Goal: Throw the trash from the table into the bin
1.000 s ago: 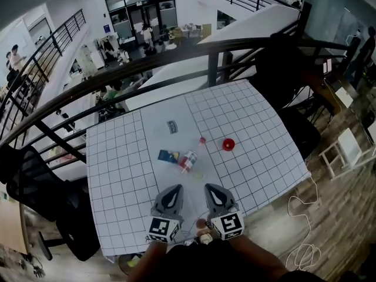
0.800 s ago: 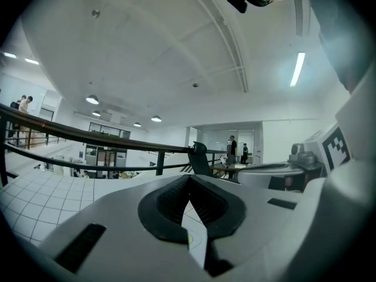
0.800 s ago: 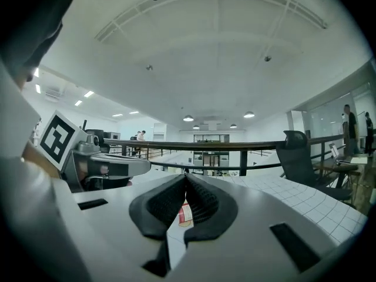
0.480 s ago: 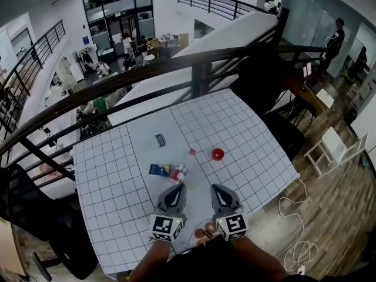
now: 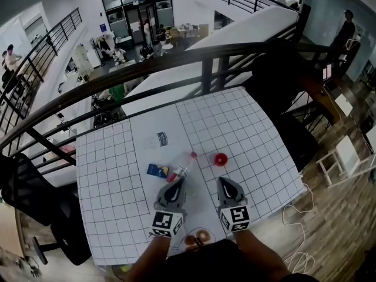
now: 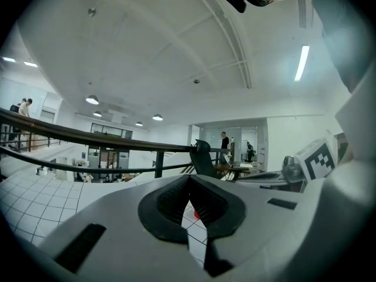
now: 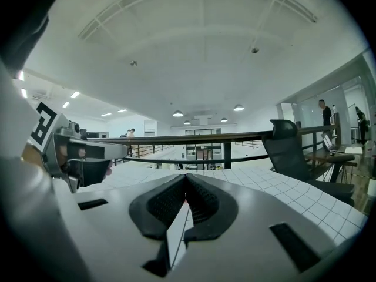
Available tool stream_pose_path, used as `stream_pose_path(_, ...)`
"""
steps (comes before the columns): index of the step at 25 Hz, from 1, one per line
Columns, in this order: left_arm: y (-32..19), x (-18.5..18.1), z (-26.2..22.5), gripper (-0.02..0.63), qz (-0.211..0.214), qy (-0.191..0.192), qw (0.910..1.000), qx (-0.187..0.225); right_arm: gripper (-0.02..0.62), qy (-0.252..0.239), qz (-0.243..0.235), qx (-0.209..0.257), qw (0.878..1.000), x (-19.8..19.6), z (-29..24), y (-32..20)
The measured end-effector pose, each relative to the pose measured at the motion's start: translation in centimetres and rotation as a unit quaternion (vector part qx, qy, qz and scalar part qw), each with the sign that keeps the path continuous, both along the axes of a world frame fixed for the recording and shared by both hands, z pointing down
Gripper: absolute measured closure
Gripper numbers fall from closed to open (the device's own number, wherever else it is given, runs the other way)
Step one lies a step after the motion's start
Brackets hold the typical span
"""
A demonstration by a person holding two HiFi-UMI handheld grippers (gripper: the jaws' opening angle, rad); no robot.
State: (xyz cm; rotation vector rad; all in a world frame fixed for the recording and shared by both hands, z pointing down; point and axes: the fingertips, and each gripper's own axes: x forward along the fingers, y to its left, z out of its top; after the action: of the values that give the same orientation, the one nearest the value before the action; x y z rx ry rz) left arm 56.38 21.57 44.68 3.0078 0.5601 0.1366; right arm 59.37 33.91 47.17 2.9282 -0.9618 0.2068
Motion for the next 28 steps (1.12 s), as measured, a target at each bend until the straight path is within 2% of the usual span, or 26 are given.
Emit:
stream_pose_path(11,3.2,3.2,1.9,0.588,-0.045,-0.021,0.9987,0.007,0.572,-0.008,-0.06,-0.022,0.998,5.8,2.5,1.4)
stream_pose_path(15,4.1,3.9,1.8,0.588,-0.052,-0.03,0.9982,0.009,0.567,-0.037,-0.067,-0.041,0.996,7.2,4.6,2.2)
stream_pose_path(16,4.1,4.0,1.7,0.588,-0.055,-0.03,0.998,0.012,0.555,-0.045,-0.07,-0.048,0.995,7.5,5.3,2.2)
stream_pose_path(18,4.0,4.4,1.6,0.588,-0.061,-0.029,0.9976,0.017,0.451,-0.061,-0.075,-0.058,0.994,8.0,6.8,2.1)
stream_pose_path(24,3.9,4.6,2.5,0.588,-0.076,-0.039,0.9961,0.022,0.374,-0.096,-0.071,-0.075,0.99,9.8,9.7,2.1)
stream_pose_path(28,4.0,4.5,3.5,0.588,-0.08,-0.063,0.9947,0.018,0.354,-0.117,-0.069,-0.085,0.987,11.3,11.5,2.0)
